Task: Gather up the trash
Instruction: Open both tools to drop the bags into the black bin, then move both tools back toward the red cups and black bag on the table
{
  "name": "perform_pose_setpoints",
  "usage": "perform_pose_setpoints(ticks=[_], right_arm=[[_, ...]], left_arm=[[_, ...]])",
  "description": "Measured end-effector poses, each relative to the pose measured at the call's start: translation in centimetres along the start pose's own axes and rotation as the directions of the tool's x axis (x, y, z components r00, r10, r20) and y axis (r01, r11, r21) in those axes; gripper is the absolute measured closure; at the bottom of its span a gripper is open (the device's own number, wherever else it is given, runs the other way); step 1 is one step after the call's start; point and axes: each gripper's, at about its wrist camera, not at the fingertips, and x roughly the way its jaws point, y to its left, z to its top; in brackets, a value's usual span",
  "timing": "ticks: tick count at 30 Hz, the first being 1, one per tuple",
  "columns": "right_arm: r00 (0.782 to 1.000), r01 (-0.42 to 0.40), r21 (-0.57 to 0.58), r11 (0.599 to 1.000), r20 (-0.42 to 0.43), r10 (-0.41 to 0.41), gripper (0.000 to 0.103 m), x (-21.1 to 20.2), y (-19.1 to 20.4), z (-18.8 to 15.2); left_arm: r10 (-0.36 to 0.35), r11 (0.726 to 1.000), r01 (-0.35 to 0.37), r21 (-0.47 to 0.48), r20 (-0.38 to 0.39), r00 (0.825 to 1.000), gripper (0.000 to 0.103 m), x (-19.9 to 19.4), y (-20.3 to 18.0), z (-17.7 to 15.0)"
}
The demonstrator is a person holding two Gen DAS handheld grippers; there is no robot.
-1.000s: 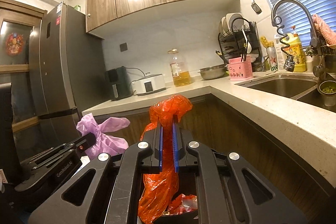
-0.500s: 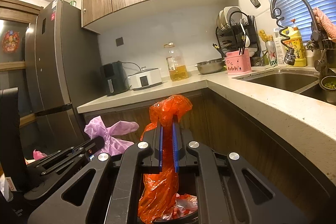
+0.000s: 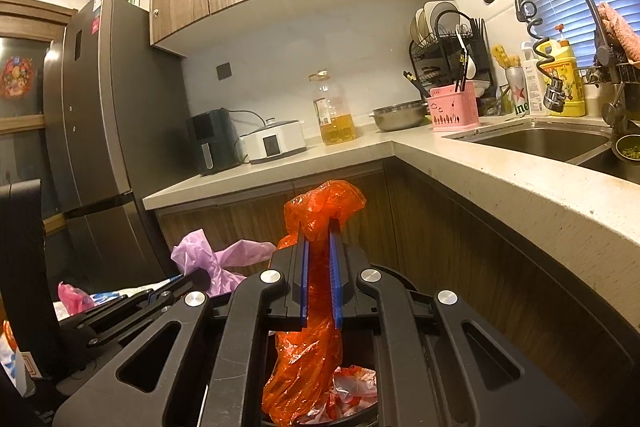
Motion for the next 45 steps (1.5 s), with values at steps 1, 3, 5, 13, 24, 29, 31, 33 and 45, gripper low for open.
perform_pose_setpoints(ticks=[1, 3, 5, 13, 24, 29, 31, 33, 45], right_arm=[[1.000, 0.001, 0.000, 1.000, -0.003, -0.001, 0.092, 0.1, 0.0, 0.0], [1.000, 0.003, -0.002, 1.000, -0.006, -0.003, 0.089, 0.2, -0.1, -0.1], [1.000, 0.003, 0.001, 1.000, -0.011, -0.003, 0.086, 0.3, -0.1, -0.1], [1.000, 0.009, 0.004, 1.000, -0.024, -0.009, 0.078, 0.5, -0.4, -0.5], [0.999, 0.015, 0.004, 1.000, -0.038, -0.015, 0.051, -0.4, 0.1, -0.7], [0.998, 0.019, 0.011, 1.000, -0.053, -0.019, 0.039, -1.1, 0.5, -0.8], [0.998, 0.022, 0.012, 1.000, -0.057, -0.021, 0.032, -1.6, 0.9, -0.8], [0.998, 0.021, 0.012, 1.000, -0.063, -0.021, 0.029, -2.0, 1.2, -0.9], [0.994, 0.019, -0.019, 1.000, -0.106, -0.021, 0.020, -4.9, 4.3, -1.5]], left_arm=[[-0.006, 1.000, 0.006, 0.002, -0.003, 1.000, 0.103, 0.1, 0.0, -0.1], [-0.008, 1.000, 0.008, 0.010, -0.006, 1.000, 0.103, 0.2, 0.0, -0.3], [-0.012, 1.000, 0.012, 0.018, -0.017, 1.000, 0.101, 0.4, 0.0, -0.4], [0.001, 1.000, -0.001, 0.006, -0.038, 0.999, 0.068, 0.8, 0.6, -1.1], [0.089, 0.996, -0.089, -0.020, 0.000, 0.996, 0.028, -2.0, 2.3, -1.7], [0.150, 0.988, -0.150, -0.025, 0.020, 0.988, 0.019, -4.3, 3.0, -2.0], [0.169, 0.985, -0.168, -0.029, 0.030, 0.985, 0.016, -5.3, 3.4, -2.2], [0.190, 0.981, -0.189, -0.033, 0.034, 0.981, 0.013, -6.3, 3.8, -2.4], [0.274, 0.960, -0.271, -0.070, 0.045, 0.961, 0.009, -11.9, 6.0, -3.8]])
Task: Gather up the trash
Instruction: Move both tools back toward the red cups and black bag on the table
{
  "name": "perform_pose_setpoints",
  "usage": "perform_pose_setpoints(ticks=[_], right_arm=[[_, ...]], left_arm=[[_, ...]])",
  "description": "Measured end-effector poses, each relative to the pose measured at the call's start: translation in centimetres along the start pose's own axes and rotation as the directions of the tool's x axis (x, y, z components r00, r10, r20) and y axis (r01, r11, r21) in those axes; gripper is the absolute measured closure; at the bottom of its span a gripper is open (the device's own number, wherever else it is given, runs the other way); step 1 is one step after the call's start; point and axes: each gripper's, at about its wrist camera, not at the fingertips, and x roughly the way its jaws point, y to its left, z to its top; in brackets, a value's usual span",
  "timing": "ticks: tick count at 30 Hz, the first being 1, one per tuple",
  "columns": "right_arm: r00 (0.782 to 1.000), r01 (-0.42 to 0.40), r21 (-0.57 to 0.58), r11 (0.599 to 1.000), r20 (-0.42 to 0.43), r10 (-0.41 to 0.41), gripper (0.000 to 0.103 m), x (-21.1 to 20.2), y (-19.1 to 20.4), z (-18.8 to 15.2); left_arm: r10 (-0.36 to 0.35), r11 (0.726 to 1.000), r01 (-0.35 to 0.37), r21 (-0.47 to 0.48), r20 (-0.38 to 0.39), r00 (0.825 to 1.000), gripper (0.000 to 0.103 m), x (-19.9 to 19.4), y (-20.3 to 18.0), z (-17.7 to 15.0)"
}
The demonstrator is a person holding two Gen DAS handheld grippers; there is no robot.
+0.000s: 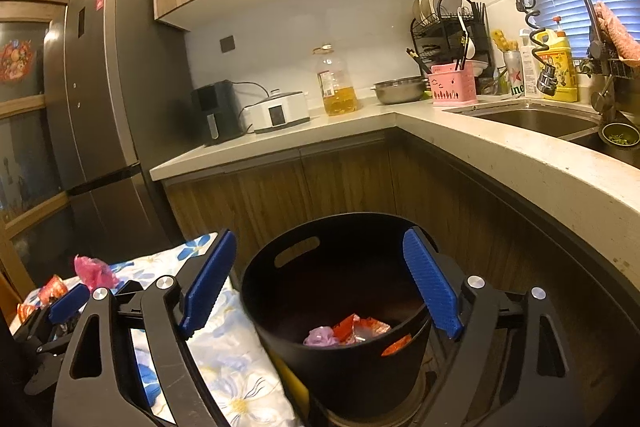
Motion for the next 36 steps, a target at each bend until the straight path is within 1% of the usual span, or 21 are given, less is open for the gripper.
perform_pose_setpoints(ticks=[6, 12, 16, 19, 24, 28, 36], right_arm=[[1.000, -0.013, -0.025, 1.000, -0.009, 0.013, 0.020, -1.8, 2.2, -0.5], [0.999, -0.048, -0.043, 0.998, -0.012, 0.047, 0.020, -3.5, 4.7, -1.1], [0.996, -0.088, -0.048, 0.995, -0.025, 0.087, 0.020, -4.2, 6.9, -2.0], [0.992, -0.123, -0.058, 0.991, -0.027, 0.122, 0.020, -4.7, 8.7, -2.7], [0.984, -0.178, -0.074, 0.981, -0.033, 0.176, 0.020, -4.8, 10.8, -3.5], [0.974, -0.224, -0.077, 0.972, -0.061, 0.220, 0.020, -4.3, 12.5, -4.3], [0.949, -0.307, -0.093, 0.947, -0.105, 0.297, 0.020, -3.0, 16.2, -6.1]], left_arm=[[0.034, 0.999, -0.034, -0.020, 0.012, 0.999, 0.009, -2.8, 2.1, -0.3], [0.069, 0.997, -0.068, -0.047, 0.024, 0.997, 0.009, -5.7, 4.6, -0.7], [0.106, 0.993, -0.104, -0.057, 0.032, 0.994, 0.009, -7.5, 6.5, -1.2], [0.149, 0.986, -0.145, -0.079, 0.041, 0.988, 0.009, -8.9, 8.4, -1.7], [0.229, 0.968, -0.223, -0.117, 0.046, 0.972, 0.009, -10.6, 11.9, -2.6], [0.288, 0.948, -0.280, -0.152, 0.032, 0.957, 0.009, -11.3, 14.6, -3.4], [0.369, 0.915, -0.361, -0.178, 0.012, 0.929, 0.009, -12.2, 18.5, -4.6]])
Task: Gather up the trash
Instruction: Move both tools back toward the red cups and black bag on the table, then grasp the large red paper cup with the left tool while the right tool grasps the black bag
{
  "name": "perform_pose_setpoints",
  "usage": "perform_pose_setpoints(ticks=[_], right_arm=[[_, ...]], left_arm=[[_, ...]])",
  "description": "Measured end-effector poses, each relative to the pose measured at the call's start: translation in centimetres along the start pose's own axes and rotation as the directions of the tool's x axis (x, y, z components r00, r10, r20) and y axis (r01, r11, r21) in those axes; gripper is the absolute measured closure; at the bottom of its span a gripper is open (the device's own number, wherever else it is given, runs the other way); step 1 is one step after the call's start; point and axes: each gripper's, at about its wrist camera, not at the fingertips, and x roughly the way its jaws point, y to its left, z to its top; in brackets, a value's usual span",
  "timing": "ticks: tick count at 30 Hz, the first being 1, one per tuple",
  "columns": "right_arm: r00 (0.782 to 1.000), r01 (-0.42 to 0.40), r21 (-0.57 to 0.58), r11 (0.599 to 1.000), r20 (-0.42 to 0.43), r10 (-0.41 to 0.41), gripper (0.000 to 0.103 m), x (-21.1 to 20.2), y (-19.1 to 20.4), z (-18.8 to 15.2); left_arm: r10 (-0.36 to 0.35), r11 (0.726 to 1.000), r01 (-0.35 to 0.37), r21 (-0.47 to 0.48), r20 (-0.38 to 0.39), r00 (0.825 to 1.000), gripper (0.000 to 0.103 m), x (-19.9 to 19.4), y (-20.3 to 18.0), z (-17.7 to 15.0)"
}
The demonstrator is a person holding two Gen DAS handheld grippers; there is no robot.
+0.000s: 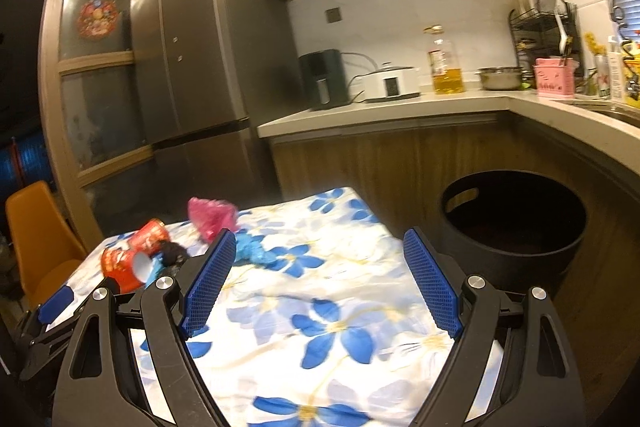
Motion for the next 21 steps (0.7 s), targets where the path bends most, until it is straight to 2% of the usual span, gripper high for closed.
perform_pose_setpoints(ticks=[12, 17, 21], right_arm=[[0.990, -0.128, -0.057, 0.990, -0.059, 0.125, 0.020, 4.2, 5.5, -1.7], [0.984, -0.166, -0.081, 0.983, -0.073, 0.160, 0.020, 5.9, 7.9, -2.1], [0.981, -0.182, -0.088, 0.979, -0.080, 0.175, 0.020, 7.4, 9.5, -2.3]], left_arm=[[0.115, 0.992, -0.114, -0.059, 0.007, 0.993, 0.009, 2.7, 6.5, 1.0], [0.111, 0.991, -0.112, -0.080, -0.018, 0.994, 0.009, 5.1, 8.9, 1.9], [0.067, 0.994, -0.071, -0.088, -0.050, 0.996, 0.009, 7.5, 9.7, 2.5]])
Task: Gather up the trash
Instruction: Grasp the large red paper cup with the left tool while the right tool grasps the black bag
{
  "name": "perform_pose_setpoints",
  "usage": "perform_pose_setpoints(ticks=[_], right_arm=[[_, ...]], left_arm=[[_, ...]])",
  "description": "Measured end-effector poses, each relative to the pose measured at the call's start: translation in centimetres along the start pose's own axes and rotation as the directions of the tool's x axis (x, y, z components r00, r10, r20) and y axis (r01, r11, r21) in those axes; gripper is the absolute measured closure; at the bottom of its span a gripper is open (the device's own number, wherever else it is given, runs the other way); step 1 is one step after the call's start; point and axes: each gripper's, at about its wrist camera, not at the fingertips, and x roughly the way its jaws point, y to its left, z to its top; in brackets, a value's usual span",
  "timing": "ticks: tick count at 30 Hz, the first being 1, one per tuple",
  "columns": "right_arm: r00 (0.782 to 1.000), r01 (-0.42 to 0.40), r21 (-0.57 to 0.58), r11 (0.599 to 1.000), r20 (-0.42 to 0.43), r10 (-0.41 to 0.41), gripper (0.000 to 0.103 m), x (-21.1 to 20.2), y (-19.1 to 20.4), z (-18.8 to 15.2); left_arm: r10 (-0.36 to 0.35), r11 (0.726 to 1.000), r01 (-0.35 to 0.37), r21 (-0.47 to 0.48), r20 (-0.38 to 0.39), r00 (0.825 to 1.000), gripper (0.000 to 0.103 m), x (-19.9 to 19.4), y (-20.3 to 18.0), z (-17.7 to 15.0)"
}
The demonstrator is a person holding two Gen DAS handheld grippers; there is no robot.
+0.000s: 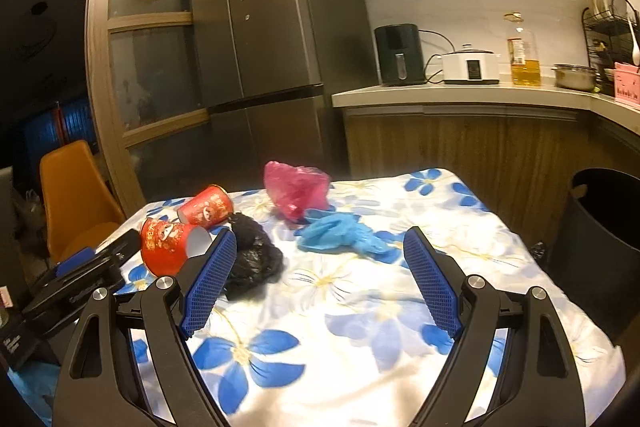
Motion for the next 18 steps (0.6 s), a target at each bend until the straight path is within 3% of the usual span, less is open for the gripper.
perform_pose_setpoints(ticks=[12, 18], right_arm=[[0.999, -0.008, 0.002, 1.000, -0.031, 0.008, 0.021, 4.1, 1.6, -0.2], [0.999, -0.007, 0.004, 1.000, -0.039, 0.007, 0.021, 5.2, 1.7, -0.2]], left_arm=[[-0.033, 0.997, 0.041, 0.071, -0.107, 0.994, 0.009, 5.5, -0.4, 0.7], [-0.035, 0.998, 0.043, 0.051, -0.153, 0.988, 0.009, 6.9, 0.2, 0.6]])
